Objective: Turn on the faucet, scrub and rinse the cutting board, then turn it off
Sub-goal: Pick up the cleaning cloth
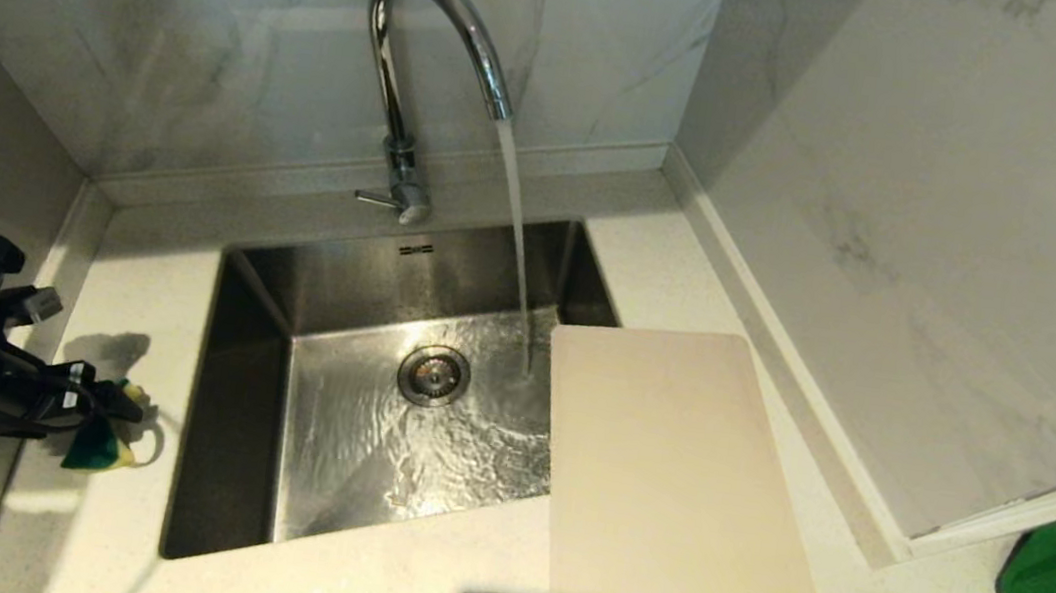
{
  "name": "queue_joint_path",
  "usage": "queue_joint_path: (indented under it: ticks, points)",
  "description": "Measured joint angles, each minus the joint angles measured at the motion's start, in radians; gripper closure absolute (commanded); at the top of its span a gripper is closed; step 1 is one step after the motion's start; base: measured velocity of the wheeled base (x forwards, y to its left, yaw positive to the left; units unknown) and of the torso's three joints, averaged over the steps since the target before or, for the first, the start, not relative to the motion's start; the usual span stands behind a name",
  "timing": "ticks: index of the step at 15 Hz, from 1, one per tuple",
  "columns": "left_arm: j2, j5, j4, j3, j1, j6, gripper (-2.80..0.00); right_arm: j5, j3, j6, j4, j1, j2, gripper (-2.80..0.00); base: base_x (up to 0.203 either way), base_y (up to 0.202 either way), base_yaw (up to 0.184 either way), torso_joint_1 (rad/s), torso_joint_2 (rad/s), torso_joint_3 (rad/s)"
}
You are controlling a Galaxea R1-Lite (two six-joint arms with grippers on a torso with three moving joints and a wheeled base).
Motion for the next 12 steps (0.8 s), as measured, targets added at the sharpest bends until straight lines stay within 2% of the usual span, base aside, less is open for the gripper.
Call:
queue_joint_path:
  ticks: [1, 10, 12]
  points:
    - [0.006, 0.0, 0.0, 0.001, 0.0, 0.0, 0.0, 0.0, 0.0, 0.0, 0.0, 0.0, 0.0, 0.0, 0.0, 0.0, 0.0, 0.0, 0.0, 0.0]
    - [0.005, -0.002, 0.001, 0.0, -0.001, -0.004, 0.0, 0.0, 0.0, 0.0, 0.0, 0.0, 0.0, 0.0, 0.0, 0.0, 0.0, 0.0, 0.0, 0.0]
    - [-0.01, -0.026, 0.003, 0.0, -0.003, -0.012, 0.0, 0.001, 0.0, 0.0, 0.0, 0.0, 0.0, 0.0, 0.0, 0.0, 0.0, 0.0, 0.0, 0.0]
